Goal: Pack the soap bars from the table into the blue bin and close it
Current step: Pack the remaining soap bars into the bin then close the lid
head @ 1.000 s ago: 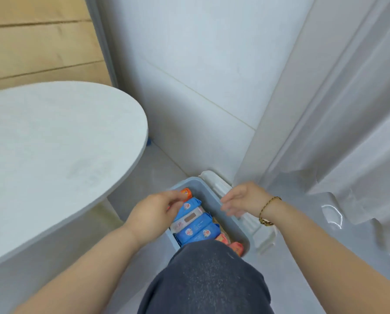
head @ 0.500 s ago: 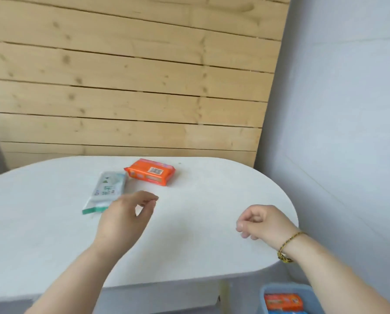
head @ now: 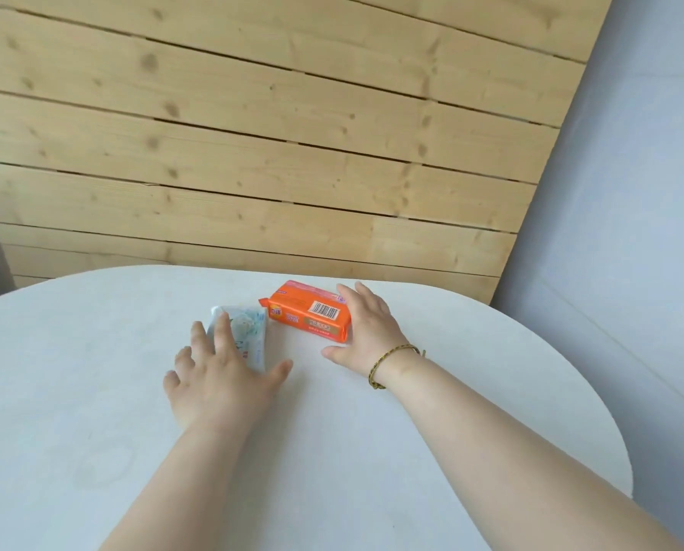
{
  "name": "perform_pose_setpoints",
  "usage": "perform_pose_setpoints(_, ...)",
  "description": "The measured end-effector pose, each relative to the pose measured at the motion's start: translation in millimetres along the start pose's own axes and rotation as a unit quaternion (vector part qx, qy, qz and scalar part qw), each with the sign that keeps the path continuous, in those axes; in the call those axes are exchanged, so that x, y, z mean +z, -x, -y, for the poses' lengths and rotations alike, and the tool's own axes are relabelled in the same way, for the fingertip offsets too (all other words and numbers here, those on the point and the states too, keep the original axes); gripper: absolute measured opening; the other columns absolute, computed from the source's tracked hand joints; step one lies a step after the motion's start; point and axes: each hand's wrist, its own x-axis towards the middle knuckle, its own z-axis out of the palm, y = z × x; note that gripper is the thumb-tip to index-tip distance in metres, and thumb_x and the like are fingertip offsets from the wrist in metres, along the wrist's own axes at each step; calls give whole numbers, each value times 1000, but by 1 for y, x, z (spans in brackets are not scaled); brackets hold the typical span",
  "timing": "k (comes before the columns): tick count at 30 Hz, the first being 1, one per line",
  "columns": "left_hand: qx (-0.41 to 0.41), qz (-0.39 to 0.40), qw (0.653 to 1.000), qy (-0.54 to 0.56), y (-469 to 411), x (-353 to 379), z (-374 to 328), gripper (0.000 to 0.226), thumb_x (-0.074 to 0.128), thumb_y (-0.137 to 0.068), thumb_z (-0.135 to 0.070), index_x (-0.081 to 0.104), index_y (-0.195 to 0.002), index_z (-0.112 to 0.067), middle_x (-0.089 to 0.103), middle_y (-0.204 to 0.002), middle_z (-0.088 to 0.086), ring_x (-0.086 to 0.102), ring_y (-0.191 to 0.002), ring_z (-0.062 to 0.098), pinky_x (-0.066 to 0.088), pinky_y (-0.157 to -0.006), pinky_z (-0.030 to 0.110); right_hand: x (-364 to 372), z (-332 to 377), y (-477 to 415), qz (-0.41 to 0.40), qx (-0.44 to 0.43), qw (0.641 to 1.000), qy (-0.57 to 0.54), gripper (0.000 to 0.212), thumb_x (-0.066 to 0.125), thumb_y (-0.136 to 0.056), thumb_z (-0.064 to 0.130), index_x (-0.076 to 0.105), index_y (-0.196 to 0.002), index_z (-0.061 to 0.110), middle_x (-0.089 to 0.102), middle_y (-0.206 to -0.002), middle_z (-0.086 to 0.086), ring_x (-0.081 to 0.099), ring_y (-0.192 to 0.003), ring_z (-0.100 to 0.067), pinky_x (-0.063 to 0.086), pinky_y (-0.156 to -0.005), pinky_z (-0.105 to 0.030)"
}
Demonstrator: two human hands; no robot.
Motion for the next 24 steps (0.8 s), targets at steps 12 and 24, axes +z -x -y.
perform_pose_setpoints(12, 21, -43, 996, 78, -10, 1, 12, 80, 60, -73, -27, 17, -140, -23, 35, -143, 4, 43, -117, 32, 37, -90, 39, 21, 15, -73, 79, 30, 995, 47, 92, 67, -72, 46, 13, -143, 23, 39, -143, -4, 41, -125, -27, 33, -102, -36)
perform_pose_setpoints(24, 38, -56, 985, 160, -3, -6, 7, 83, 62, -72, -21, 15, -141, -29, 40, -140, 3, 49, -113, 34, 41, -79, 41, 6, 15, -62, 113, 71, 986, 99, 73, 64, -71, 38, 29, -130, 12, 55, -118, -7, 55, -101, -28, 39, -72, -28)
